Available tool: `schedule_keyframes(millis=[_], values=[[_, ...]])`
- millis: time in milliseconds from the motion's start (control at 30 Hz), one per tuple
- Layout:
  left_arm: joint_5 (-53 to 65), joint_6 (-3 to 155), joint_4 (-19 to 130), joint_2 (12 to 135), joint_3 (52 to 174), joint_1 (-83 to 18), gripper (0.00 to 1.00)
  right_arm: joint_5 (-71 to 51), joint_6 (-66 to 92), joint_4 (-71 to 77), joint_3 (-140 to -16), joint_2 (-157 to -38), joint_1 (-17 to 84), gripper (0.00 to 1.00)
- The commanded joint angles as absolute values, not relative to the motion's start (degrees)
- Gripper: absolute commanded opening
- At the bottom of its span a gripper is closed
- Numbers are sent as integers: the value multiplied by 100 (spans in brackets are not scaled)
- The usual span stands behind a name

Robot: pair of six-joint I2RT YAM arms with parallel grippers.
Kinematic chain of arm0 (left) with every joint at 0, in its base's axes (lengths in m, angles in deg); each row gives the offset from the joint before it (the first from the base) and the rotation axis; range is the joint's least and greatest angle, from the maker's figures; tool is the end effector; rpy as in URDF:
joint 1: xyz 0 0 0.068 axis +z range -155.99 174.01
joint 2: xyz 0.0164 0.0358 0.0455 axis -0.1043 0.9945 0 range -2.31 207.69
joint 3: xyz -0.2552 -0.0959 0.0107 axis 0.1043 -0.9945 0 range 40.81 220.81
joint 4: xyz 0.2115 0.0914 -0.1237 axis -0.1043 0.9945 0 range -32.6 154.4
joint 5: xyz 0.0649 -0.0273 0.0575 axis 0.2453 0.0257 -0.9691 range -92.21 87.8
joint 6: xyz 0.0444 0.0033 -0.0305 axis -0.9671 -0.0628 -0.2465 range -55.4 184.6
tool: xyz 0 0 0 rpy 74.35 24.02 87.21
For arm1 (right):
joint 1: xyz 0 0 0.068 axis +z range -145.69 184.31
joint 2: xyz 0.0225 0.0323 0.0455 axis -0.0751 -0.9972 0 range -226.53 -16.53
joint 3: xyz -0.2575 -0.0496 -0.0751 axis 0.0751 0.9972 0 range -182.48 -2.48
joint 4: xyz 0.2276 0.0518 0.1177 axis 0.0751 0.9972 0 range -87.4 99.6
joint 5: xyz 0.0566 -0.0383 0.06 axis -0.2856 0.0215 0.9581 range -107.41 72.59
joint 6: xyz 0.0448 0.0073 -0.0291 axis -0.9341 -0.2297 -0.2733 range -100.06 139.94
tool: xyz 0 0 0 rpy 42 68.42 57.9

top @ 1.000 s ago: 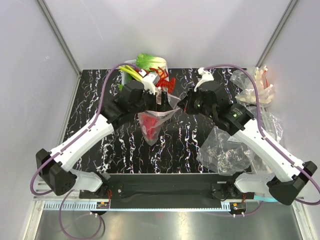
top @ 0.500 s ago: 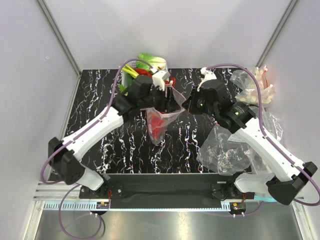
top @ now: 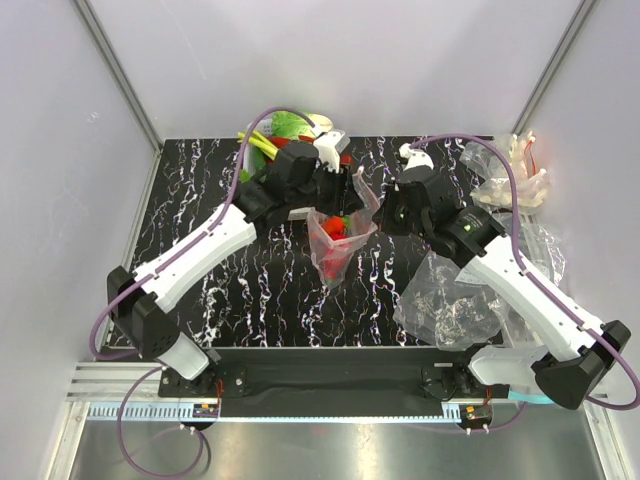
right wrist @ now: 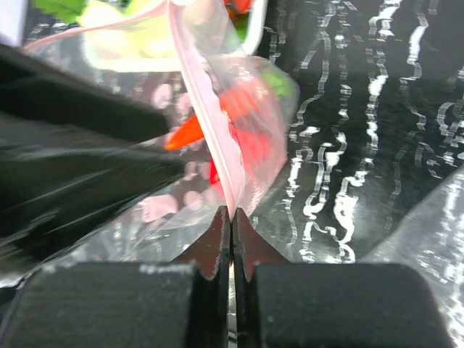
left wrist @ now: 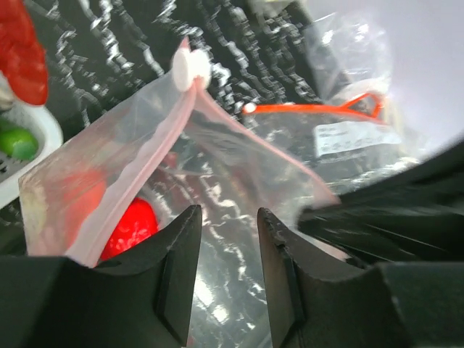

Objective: Place the food in the zip-top bag and seal the zipper
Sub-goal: Pick up the fake vegetable from the bin.

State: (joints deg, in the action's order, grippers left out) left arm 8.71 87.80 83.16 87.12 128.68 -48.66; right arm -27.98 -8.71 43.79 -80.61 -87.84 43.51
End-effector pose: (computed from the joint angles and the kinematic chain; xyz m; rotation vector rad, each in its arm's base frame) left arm 0.2608 -0.2495 0.3808 0.4894 2.1081 -0.8886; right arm 0.2068 0.1601 0.3907 -0.0954 2.1970 0.4782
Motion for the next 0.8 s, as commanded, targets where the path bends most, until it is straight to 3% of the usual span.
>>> schedule_keyframes(millis=[0,100,267,433,600,667,767], values=[[1909,8859,8253,8392,13379,-4809,42,-3339,-731,4531,-8009,-8675,4315,0],[2817,9052,8105,7962,13249,-4642,44,-3691,-687,4663,-7974,-8588,4307,0],[3234,9378,7770,7100,12791,-4187,48,-4069,-669,4969,-8095,-8298,4289,0],[2400,9133,8278,6817,12650,-3501,51,-4684,-582,5471,-8632,-8139,4272,0],[979,8886,8816,6756,12378,-3043,57,-4484,-502,5472,-8967,-8139,4263,0],[642,8851,8799,6712,12194,-2815,67,-4369,-476,5358,-8862,-8235,4272,0],[237,8860,8641,6817,11851,-2507,88,-4114,-458,5165,-8573,-8473,4272,0]])
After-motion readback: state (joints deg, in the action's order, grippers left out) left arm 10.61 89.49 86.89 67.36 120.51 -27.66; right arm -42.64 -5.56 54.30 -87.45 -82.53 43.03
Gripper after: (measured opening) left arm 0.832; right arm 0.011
